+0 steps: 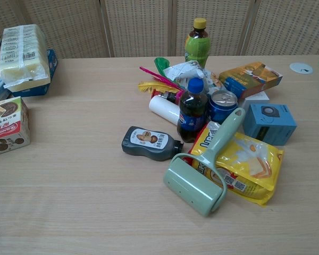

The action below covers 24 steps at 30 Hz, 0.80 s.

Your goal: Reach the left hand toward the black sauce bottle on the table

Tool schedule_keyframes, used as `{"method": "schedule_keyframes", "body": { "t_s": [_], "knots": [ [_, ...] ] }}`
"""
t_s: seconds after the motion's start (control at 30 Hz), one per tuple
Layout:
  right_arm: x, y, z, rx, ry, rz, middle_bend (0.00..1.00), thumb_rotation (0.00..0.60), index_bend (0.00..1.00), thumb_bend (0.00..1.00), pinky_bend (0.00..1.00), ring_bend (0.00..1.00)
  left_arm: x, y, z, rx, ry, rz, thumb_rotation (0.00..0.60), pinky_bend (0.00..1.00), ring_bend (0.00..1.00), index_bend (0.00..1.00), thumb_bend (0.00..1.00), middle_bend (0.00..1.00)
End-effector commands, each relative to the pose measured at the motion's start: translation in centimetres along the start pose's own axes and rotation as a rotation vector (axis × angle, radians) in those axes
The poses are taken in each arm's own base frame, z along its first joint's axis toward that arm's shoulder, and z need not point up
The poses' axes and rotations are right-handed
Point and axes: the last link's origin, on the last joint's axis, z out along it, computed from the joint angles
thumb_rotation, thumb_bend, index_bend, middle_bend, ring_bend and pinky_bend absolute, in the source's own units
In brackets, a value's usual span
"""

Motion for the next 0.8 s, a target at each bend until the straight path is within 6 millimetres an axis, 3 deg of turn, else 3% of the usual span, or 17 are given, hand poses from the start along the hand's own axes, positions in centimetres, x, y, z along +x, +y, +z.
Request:
{"method": "schedule_keyframes", "body": {
  "t_s": [0.03,0.33,0.47,0.8],
  "knots": [
    [-0.1,0.0,0.0,-0.001,-0.003,-0.001,0.00,0.600,0.00,0.00,0.00,0.00,0.0,0.0,0.0,0.000,-0.002,-0.004,0.600,0.00,0.00,0.00,0.00,0.00],
    [0.3,-0.3,-0.3,0.006,0.013,0.000,0.00,0.600,0.00,0.00,0.00,0.00,-0.8,0.2,0.3,-0.029,-0.035,0.005,0.600,0.00,0.00,0.00,0.00,0.00],
    [0.4,-0.2,-0.1,0.004,0.021,-0.004,0.00,0.600,0.00,0.00,0.00,0.00,-2.3,1.3,1.6,-0.082,-0.099,0.017,0.600,0.00,0.00,0.00,0.00,0.00],
    [0.3,-0.4,-0.2,0.037,-0.011,0.024,0.00,0.600,0.00,0.00,0.00,0.00,-5.5,11.4,8.4,-0.391,-0.156,0.107,0.600,0.00,0.00,0.00,0.00,0.00]
  ]
}}
